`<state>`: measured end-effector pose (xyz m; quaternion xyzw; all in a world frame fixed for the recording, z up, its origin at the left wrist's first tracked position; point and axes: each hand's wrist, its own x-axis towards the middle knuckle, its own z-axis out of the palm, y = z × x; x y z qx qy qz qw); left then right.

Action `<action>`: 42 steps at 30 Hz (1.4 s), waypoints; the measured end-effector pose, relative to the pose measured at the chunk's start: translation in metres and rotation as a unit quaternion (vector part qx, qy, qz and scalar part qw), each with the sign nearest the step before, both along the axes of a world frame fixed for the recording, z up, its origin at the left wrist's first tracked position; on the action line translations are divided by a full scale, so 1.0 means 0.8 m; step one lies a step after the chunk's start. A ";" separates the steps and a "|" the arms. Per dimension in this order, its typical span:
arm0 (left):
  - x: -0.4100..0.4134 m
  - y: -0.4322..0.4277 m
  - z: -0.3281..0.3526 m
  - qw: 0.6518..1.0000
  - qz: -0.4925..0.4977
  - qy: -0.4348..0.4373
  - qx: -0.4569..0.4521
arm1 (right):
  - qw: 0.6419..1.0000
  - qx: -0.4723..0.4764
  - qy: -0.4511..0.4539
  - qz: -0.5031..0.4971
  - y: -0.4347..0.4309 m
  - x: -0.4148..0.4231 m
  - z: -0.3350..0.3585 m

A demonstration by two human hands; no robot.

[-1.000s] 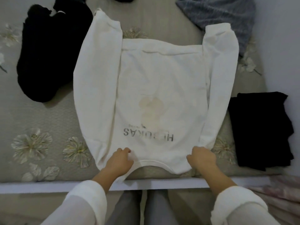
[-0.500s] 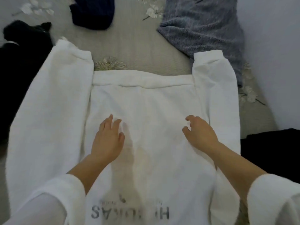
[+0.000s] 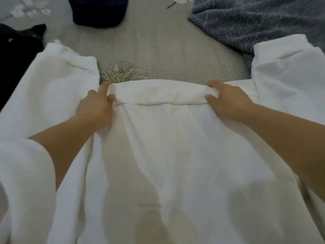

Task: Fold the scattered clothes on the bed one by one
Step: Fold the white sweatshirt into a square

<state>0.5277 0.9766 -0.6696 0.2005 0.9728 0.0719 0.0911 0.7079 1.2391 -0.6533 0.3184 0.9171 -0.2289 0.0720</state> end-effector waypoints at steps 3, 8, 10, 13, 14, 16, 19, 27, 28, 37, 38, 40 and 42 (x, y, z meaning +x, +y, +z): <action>-0.017 -0.002 0.001 0.999 -0.026 -0.010 0.024 | 0.999 0.006 0.038 -0.019 0.003 0.001 -0.002; -0.016 -0.017 0.016 0.992 0.004 0.009 0.127 | 0.986 -0.003 0.146 -0.075 -0.002 0.013 0.003; -0.025 -0.011 0.035 0.974 0.061 0.029 0.217 | 0.966 0.001 0.221 -0.132 0.006 0.010 0.016; -0.044 0.009 0.053 0.930 0.133 0.018 0.342 | 0.937 -0.029 0.287 -0.198 0.021 -0.010 0.025; -0.045 0.017 0.052 0.933 0.129 0.010 0.335 | 0.938 -0.061 0.278 -0.199 0.023 -0.017 0.023; -0.034 0.028 0.038 0.969 0.097 -0.016 0.227 | 0.960 -0.124 0.190 -0.160 0.018 -0.021 0.013; 0.006 0.029 0.002 0.995 0.020 -0.079 0.050 | 0.975 -0.128 0.143 -0.109 0.003 0.000 0.002; 0.149 0.013 -0.021 0.982 -0.176 -0.050 0.051 | 0.975 0.006 0.028 -0.222 0.045 0.075 0.021; 0.155 0.016 -0.026 0.983 -0.176 -0.051 0.025 | 0.979 0.011 0.032 -0.199 0.047 0.071 0.026; 0.159 0.048 -0.022 0.993 -0.080 -0.077 -0.029 | 0.983 -0.084 0.056 -0.153 0.038 0.073 0.026; 0.182 0.044 -0.018 0.992 -0.101 -0.071 -0.016 | 0.980 -0.106 0.076 -0.149 0.025 0.095 0.030; 0.245 0.027 -0.012 0.984 -0.167 -0.057 0.037 | 0.980 -0.097 0.114 -0.130 0.000 0.148 0.044; 0.323 0.006 -0.013 0.968 -0.237 -0.060 0.065 | 0.990 -0.016 0.109 -0.090 -0.015 0.210 0.056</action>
